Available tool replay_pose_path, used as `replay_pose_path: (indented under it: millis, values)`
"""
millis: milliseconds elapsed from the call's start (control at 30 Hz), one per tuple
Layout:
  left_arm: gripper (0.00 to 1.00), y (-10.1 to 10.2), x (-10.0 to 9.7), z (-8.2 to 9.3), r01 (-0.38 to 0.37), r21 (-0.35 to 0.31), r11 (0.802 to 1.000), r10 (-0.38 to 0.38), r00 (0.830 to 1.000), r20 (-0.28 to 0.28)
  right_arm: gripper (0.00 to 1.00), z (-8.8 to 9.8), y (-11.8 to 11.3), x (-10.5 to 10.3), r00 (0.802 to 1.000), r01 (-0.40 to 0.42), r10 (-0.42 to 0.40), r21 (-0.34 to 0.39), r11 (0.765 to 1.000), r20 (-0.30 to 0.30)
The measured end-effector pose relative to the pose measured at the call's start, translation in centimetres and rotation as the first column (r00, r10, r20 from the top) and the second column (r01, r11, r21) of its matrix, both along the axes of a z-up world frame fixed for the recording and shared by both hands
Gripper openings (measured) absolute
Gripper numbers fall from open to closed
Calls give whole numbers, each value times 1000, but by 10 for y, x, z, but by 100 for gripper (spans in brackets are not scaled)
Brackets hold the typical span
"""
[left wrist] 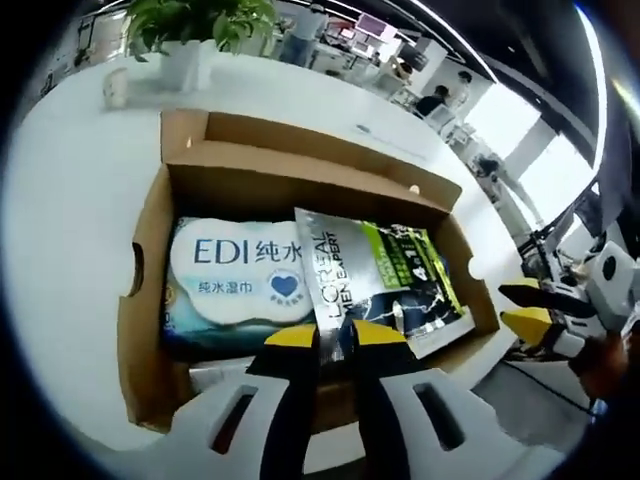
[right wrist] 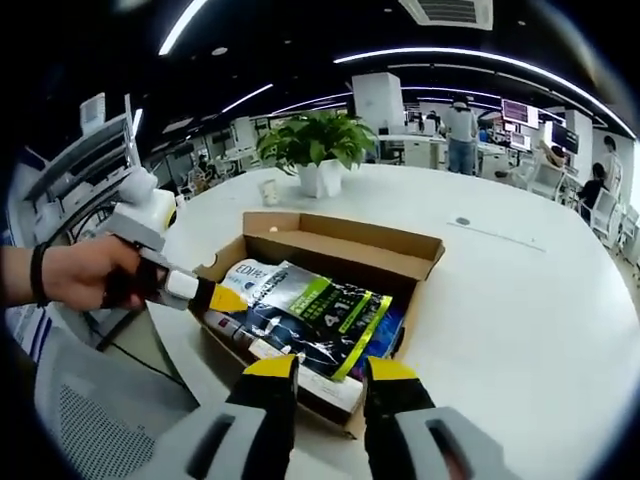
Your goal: Operate the shoe box by opening the lid, removing the specified soft item, and placing it in the target area until the item is outside and the box remains undamaged.
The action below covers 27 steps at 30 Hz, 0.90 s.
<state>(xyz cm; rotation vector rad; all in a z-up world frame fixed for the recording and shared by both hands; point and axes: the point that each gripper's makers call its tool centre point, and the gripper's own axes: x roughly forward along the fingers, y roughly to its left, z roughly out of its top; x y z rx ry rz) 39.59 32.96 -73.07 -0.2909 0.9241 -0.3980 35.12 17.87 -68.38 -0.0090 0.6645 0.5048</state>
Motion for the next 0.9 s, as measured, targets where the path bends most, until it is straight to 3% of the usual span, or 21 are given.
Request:
replay_pose_path:
  millis: [400,600,833,900]
  values:
    - [1,10,-2,-1,24,63,998,-24,1000,6,22,-2,12,16,997,48,-40,112,993,-71]
    - [2,16,-3,-1,31,75,997,-31,999,6,30,-21,22,27,990,36,-27,59,998,-138]
    - [2,26,-4,-1,44,92,995,-46,999,21,29,-39,36,32,980,10,-2,42,999,-200]
    - [2,28,-6,-2,44,92,995,-46,999,20,26,-44,32,32,975,7,-6,2,1000,-224]
